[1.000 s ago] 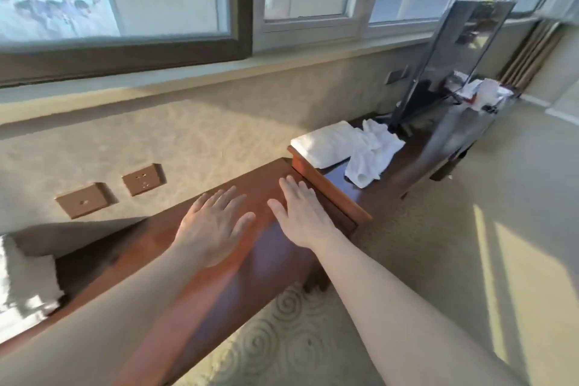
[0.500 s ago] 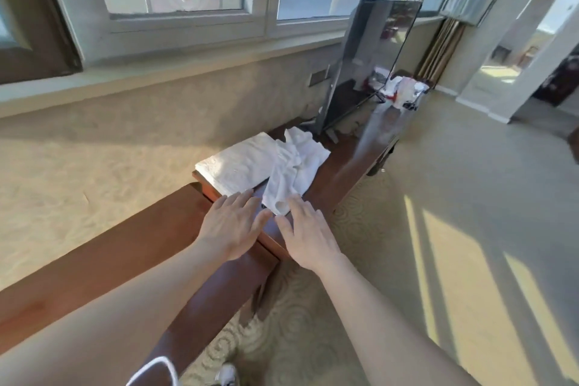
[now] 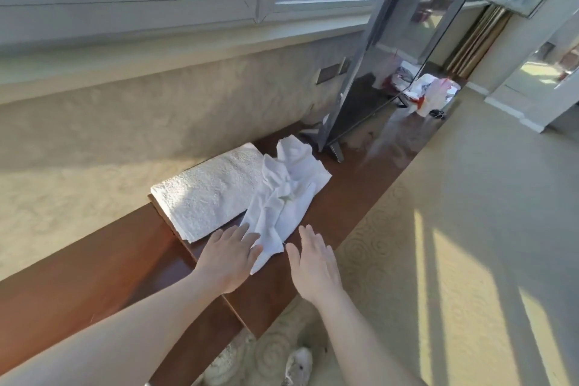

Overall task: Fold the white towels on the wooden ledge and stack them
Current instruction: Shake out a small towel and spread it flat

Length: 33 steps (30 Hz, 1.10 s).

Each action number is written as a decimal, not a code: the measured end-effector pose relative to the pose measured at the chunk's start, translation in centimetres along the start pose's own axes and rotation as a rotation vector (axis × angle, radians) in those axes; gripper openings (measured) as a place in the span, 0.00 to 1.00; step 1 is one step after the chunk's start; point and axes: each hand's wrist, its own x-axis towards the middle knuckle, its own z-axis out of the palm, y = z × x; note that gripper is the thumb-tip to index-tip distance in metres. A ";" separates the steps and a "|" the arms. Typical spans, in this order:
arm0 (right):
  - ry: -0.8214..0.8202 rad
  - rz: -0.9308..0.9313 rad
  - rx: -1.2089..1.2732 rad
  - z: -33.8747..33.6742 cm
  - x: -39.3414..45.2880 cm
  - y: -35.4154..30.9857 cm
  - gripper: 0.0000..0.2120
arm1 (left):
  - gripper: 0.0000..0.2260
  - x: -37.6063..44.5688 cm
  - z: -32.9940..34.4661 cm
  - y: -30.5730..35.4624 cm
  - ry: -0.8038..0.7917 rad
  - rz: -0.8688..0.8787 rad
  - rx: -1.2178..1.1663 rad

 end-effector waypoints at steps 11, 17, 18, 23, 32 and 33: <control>-0.154 -0.203 0.005 -3.1 19.9 9.0 0.31 | 0.42 12.5 4.8 4.4 -0.302 -0.288 0.021; -0.188 -0.371 -0.085 -0.6 30.2 9.8 0.34 | 0.46 15.9 7.5 5.5 -0.251 -0.451 0.065; -0.201 -0.378 -0.086 0.1 30.8 9.7 0.35 | 0.45 15.7 8.3 5.4 -0.247 -0.428 0.088; -0.016 -0.403 -0.152 2.6 31.2 8.9 0.35 | 0.39 15.8 9.3 5.0 -0.125 -0.348 -0.029; -0.116 -0.325 -0.204 3.6 19.7 6.7 0.23 | 0.25 6.4 8.7 3.6 -0.023 -0.342 -0.013; -0.124 -0.344 -0.200 3.8 17.8 6.0 0.23 | 0.26 4.3 8.6 2.8 -0.033 -0.346 -0.009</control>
